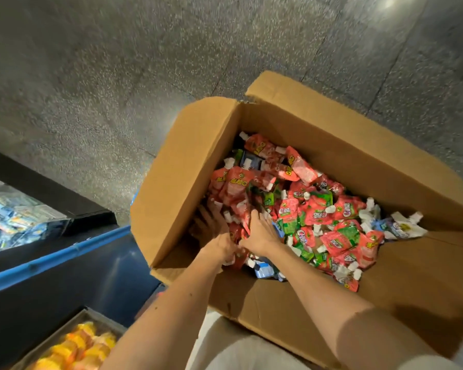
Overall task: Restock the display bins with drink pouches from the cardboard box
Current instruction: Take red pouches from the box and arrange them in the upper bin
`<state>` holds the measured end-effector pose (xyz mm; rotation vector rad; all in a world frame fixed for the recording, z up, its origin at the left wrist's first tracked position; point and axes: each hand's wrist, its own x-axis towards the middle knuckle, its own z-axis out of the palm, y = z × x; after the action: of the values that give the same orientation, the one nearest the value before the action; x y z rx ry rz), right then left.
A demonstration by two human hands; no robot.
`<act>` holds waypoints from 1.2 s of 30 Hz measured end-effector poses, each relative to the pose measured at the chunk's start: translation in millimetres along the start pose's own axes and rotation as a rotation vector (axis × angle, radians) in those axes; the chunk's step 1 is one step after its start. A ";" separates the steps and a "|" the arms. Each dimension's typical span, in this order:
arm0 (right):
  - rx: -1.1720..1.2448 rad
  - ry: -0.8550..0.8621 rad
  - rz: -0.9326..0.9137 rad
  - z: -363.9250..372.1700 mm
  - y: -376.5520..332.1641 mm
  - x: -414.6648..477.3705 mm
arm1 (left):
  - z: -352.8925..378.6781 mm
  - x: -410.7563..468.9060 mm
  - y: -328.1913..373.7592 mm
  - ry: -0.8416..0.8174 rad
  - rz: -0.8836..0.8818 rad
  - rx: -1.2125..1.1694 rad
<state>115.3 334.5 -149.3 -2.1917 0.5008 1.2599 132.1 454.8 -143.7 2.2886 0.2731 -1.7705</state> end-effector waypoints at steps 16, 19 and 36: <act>0.546 -0.160 0.106 -15.6 29.4 -24.2 | -45.0 -11.5 -14.0 0.249 0.079 -0.147; 0.613 -0.190 0.068 -25.8 38.3 -45.4 | -42.4 -34.1 -7.7 0.079 0.101 -0.326; 0.750 -0.139 -0.435 -100.1 58.2 -214.2 | 6.7 -232.4 -9.5 0.197 0.607 -1.249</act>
<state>43.9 235.6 61.4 -1.4612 0.3361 0.7995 64.9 461.0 79.0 1.3614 0.4704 -0.6797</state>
